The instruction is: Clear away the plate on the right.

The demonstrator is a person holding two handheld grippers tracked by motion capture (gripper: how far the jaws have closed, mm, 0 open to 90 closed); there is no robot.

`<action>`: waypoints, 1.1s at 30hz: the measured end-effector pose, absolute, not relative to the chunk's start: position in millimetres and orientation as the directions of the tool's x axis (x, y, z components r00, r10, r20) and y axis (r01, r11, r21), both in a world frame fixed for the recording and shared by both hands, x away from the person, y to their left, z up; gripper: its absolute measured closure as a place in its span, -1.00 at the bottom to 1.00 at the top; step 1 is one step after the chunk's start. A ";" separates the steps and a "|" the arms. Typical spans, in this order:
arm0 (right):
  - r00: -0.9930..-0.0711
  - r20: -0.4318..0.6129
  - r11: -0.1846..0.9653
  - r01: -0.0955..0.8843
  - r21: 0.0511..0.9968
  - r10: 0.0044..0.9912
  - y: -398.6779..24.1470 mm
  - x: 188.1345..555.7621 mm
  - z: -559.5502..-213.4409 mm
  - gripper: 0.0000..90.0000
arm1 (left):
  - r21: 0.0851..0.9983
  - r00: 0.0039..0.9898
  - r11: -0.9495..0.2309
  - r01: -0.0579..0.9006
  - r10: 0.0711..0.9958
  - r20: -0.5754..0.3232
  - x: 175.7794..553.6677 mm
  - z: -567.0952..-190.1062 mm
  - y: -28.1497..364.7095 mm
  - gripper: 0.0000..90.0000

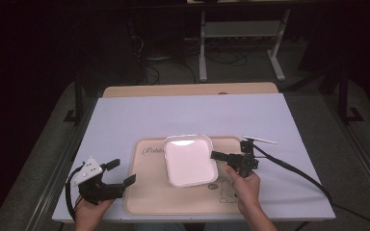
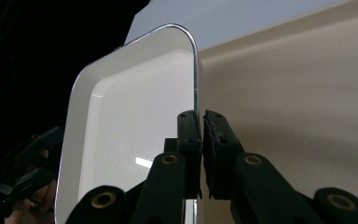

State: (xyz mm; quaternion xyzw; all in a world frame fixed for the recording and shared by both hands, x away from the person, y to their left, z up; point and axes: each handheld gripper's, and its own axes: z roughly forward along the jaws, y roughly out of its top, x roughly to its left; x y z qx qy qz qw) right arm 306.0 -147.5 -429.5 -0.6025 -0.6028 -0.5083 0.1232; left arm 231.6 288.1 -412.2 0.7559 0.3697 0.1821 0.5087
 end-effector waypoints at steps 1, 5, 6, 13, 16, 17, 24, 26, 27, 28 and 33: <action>-0.241 0.757 -0.240 0.852 0.465 0.607 -147.3 305.9 -430.2 0.89 | 0.904 0.660 -0.209 0.373 0.744 -0.101 231.6 -412.2 288.0 -0.64; -0.235 0.746 -0.235 0.853 0.465 0.623 -145.6 306.3 -434.2 0.89 | 0.903 0.661 -0.211 0.374 0.743 -0.101 231.7 -412.2 287.9 -0.64; -0.229 0.747 -0.238 0.855 0.460 0.624 -145.0 306.6 -435.1 0.89 | 0.904 0.661 -0.210 0.374 0.743 -0.101 231.6 -412.2 287.9 -0.64; -0.214 0.748 -0.245 0.858 0.451 0.628 -143.5 308.7 -437.9 0.89 | 0.904 0.661 -0.207 0.373 0.743 -0.102 231.7 -412.1 288.8 -0.64; -0.211 0.741 -0.244 0.857 0.454 0.638 -143.5 308.9 -439.0 0.89 | 0.905 0.661 -0.206 0.373 0.743 -0.103 231.6 -412.0 288.8 -0.64; -0.209 0.739 -0.243 0.858 0.453 0.640 -143.3 309.0 -439.4 0.89 | 0.905 0.661 -0.206 0.372 0.743 -0.103 231.5 -412.0 288.8 -0.64; -0.200 0.736 -0.242 0.861 0.447 0.647 -142.0 310.2 -442.5 0.89 | 0.905 0.660 -0.204 0.374 0.744 -0.104 231.4 -412.0 289.1 -0.64; -0.200 0.729 -0.238 0.861 0.450 0.655 -142.3 310.7 -443.0 0.88 | 0.904 0.660 -0.205 0.374 0.744 -0.104 231.6 -412.0 289.3 -0.64; -0.199 0.727 -0.235 0.862 0.449 0.658 -142.5 311.0 -443.3 0.88 | 0.905 0.660 -0.205 0.374 0.744 -0.104 231.6 -412.0 289.2 -0.64; -0.197 0.723 -0.233 0.863 0.448 0.662 -142.8 311.5 -443.6 0.88 | 0.905 0.660 -0.205 0.373 0.744 -0.104 231.5 -411.9 289.1 -0.64; -0.189 0.714 -0.234 0.862 0.449 0.674 -143.1 312.9 -444.7 0.87 | 0.905 0.659 -0.204 0.373 0.745 -0.103 231.2 -411.7 289.1 -0.64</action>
